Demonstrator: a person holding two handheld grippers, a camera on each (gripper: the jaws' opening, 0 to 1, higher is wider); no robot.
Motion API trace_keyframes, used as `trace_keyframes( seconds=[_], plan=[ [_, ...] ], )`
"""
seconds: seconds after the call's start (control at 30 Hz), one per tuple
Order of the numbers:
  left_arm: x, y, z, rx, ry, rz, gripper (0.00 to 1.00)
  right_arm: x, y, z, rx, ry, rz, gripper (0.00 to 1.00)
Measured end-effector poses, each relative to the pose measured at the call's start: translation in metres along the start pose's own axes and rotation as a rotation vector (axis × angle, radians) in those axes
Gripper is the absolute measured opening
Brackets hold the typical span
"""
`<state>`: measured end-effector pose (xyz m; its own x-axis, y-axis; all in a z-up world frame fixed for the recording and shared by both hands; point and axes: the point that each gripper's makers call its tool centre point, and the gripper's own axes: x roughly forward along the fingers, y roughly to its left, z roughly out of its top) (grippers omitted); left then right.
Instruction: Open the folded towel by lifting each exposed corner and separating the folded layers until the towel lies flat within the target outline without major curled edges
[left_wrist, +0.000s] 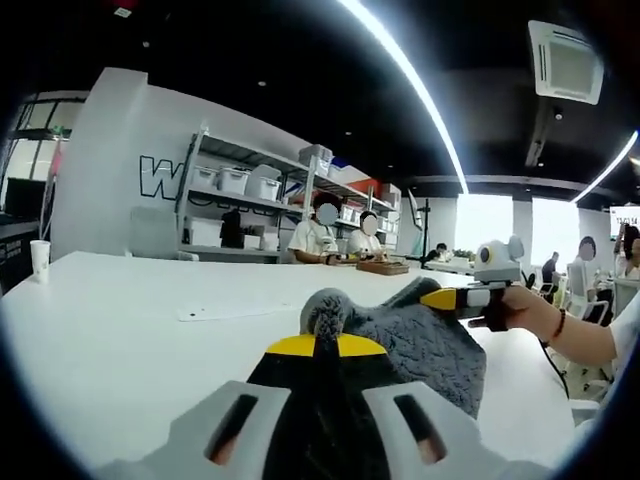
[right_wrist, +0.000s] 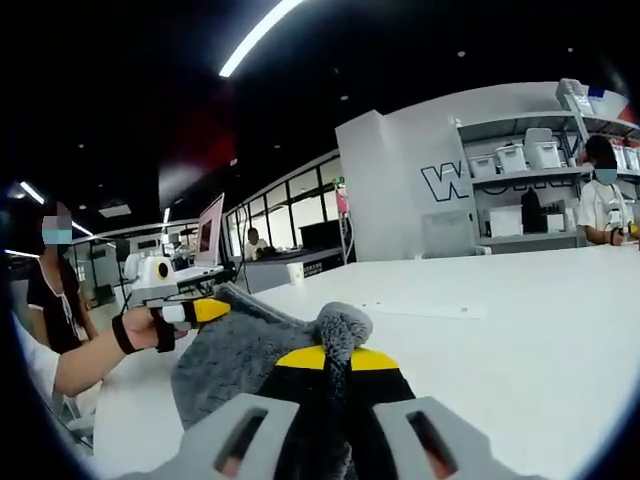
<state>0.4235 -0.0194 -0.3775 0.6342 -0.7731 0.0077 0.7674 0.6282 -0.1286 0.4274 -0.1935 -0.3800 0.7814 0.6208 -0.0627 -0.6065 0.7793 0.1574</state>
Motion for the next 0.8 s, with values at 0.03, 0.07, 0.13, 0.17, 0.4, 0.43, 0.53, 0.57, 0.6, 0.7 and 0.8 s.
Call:
trace_keyframes(
  seconds=[0.03, 0.07, 0.13, 0.17, 0.4, 0.43, 0.53, 0.57, 0.6, 0.7, 0.8],
  plan=[
    [0.0, 0.001, 0.001, 0.002, 0.0, -0.002, 0.02, -0.001, 0.002, 0.001, -0.007, -0.001, 0.003, 0.0],
    [-0.001, 0.002, 0.002, 0.002, -0.003, -0.002, 0.02, -0.001, 0.002, 0.001, -0.009, -0.002, 0.004, 0.0],
    [-0.001, 0.004, 0.003, -0.002, -0.007, -0.005, 0.02, -0.002, 0.003, 0.002, -0.01, -0.004, 0.005, 0.0],
    [-0.001, 0.005, 0.004, -0.002, -0.009, -0.005, 0.02, -0.003, 0.004, 0.003, -0.014, -0.007, 0.007, 0.0],
    [-0.005, 0.005, 0.013, 0.024, -0.043, -0.032, 0.02, -0.007, 0.009, 0.005, -0.035, -0.018, 0.021, 0.0],
    [-0.005, 0.003, 0.014, 0.024, -0.047, -0.038, 0.02, -0.007, 0.009, 0.005, -0.034, -0.019, 0.021, 0.0],
    [-0.007, 0.002, 0.013, 0.022, -0.043, -0.041, 0.02, -0.008, 0.011, 0.004, -0.027, -0.021, 0.029, 0.0],
    [-0.007, 0.002, 0.014, 0.023, -0.046, -0.041, 0.02, -0.009, 0.012, 0.004, -0.03, -0.021, 0.03, 0.0],
    [-0.008, 0.001, 0.014, 0.02, -0.05, -0.046, 0.02, -0.011, 0.014, 0.005, -0.032, -0.021, 0.031, 0.0],
    [-0.012, -0.003, 0.015, 0.012, -0.053, -0.053, 0.02, -0.013, 0.016, 0.008, -0.044, -0.029, 0.037, 0.0],
    [-0.015, -0.005, 0.015, 0.014, -0.053, -0.059, 0.02, -0.014, 0.017, 0.008, -0.045, -0.031, 0.046, 0.0]
  ],
)
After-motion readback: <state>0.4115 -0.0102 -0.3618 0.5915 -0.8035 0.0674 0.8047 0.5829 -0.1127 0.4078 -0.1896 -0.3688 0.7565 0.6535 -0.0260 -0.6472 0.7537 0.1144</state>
